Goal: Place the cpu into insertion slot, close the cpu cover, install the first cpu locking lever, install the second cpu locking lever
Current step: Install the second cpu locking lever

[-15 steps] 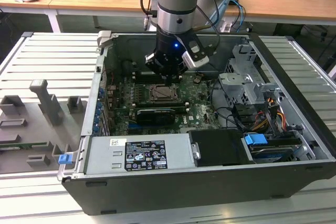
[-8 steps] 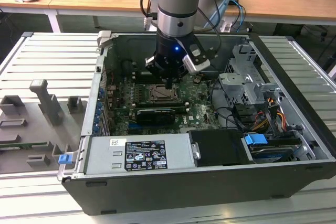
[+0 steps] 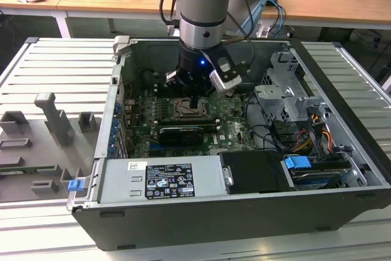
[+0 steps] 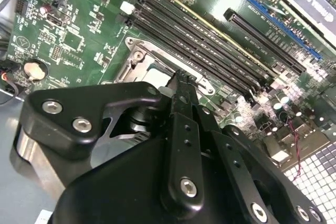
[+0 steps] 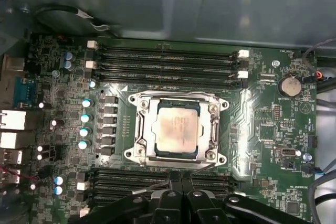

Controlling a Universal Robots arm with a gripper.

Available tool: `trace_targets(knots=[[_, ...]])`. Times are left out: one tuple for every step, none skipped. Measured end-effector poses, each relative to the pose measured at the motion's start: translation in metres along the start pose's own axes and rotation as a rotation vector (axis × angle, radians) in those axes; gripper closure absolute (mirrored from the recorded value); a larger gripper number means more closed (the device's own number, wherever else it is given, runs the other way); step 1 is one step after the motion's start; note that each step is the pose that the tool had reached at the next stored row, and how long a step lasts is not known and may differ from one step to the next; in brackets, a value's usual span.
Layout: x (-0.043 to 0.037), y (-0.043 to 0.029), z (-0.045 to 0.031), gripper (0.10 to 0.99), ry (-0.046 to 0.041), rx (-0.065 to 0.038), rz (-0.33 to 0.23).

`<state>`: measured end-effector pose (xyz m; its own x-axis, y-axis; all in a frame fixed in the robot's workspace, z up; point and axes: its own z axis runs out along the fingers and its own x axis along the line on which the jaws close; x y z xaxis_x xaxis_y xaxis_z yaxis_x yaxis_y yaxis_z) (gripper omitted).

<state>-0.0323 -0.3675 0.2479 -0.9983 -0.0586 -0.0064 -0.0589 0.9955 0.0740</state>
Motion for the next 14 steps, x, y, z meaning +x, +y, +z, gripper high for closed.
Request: trace_targets(knots=[[0.001, 0.0, 0.0002, 0.98, 0.0, 0.0, 0.0], [0.0017, 0.0, 0.0003, 0.98, 0.0, 0.0, 0.0], [0.0022, 0.0, 0.0004, 0.98, 0.0, 0.0, 0.0], [0.0029, 0.0001, 0.0007, 0.98, 0.0, 0.0, 0.0], [0.0033, 0.0001, 0.001, 0.98, -0.0001, 0.0, 0.0], [0.0035, -0.0001, 0.0013, 0.98, 0.0, 0.0, 0.0], [0.0036, -0.0003, 0.0016, 0.98, 0.0, -0.001, 0.0], [0.0037, -0.0008, 0.0022, 0.98, -0.0002, -0.002, 0.0], [0.0038, -0.0014, 0.0024, 0.98, -0.0002, -0.003, 0.0], [0.0039, -0.003, 0.0028, 0.98, -0.0002, -0.003, 0.0], [0.0039, -0.0041, 0.0029, 0.98, -0.0001, -0.003, 0.0], [0.004, -0.0052, 0.003, 0.98, -0.0002, -0.003, 0.0], [0.0042, -0.0066, 0.0032, 0.98, -0.0003, -0.003, 0.0], [0.0047, -0.0076, 0.0034, 0.98, -0.0003, -0.004, 0.0]])
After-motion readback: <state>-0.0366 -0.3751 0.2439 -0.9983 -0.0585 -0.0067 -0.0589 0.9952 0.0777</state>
